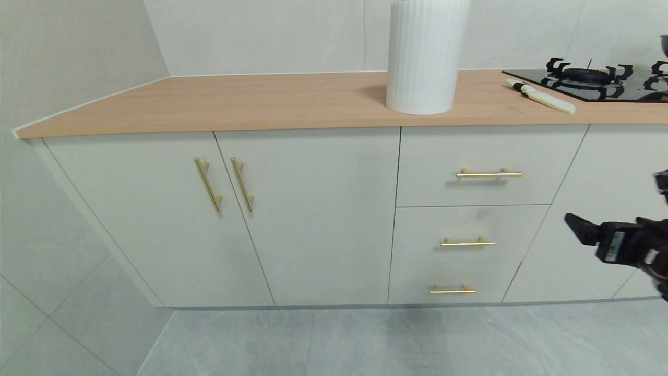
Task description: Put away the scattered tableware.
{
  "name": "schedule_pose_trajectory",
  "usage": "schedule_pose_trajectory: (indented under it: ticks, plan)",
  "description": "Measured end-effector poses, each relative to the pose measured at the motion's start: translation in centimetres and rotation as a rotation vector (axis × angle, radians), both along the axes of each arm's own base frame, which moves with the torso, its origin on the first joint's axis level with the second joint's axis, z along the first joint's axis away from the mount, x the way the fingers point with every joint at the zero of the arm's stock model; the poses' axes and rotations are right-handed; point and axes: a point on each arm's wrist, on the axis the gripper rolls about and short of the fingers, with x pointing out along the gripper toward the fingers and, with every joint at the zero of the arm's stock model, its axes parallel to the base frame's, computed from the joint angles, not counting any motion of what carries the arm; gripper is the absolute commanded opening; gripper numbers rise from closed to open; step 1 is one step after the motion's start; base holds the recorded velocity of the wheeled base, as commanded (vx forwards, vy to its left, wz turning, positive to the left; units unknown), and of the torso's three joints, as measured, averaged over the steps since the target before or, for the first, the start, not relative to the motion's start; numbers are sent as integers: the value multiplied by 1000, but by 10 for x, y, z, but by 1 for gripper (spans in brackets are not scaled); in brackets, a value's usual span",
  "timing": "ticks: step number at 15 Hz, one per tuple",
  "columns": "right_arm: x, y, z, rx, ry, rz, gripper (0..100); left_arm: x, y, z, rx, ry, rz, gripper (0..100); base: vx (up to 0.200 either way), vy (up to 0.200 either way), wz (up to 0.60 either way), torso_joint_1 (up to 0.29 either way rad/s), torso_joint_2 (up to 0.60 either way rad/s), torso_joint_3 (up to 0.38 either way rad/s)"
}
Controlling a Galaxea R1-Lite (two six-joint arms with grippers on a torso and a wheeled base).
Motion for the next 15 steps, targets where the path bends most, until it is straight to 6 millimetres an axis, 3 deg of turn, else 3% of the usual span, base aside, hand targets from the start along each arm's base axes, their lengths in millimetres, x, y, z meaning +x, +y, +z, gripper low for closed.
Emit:
schedule_pose_trajectory:
  ticks: [4, 10, 13, 15]
  plan:
    - [-88, -20, 21, -99, -135, -57, 100, 0, 0, 0, 0, 0, -1, 100, 0, 0, 0, 0, 0, 0]
    - [-202, -41, 21, -134, -216, -120, 100, 0, 0, 0, 0, 0, 0, 100, 0, 0, 0, 0, 0, 0]
    - [-242, -41, 14, -143, -307, -129, 100, 0, 0, 0, 0, 0, 0, 100, 0, 0, 0, 0, 0, 0]
    - [-256, -37, 3, -157, -360, -46, 100, 0, 0, 0, 0, 0, 0, 100, 0, 0, 0, 0, 0, 0]
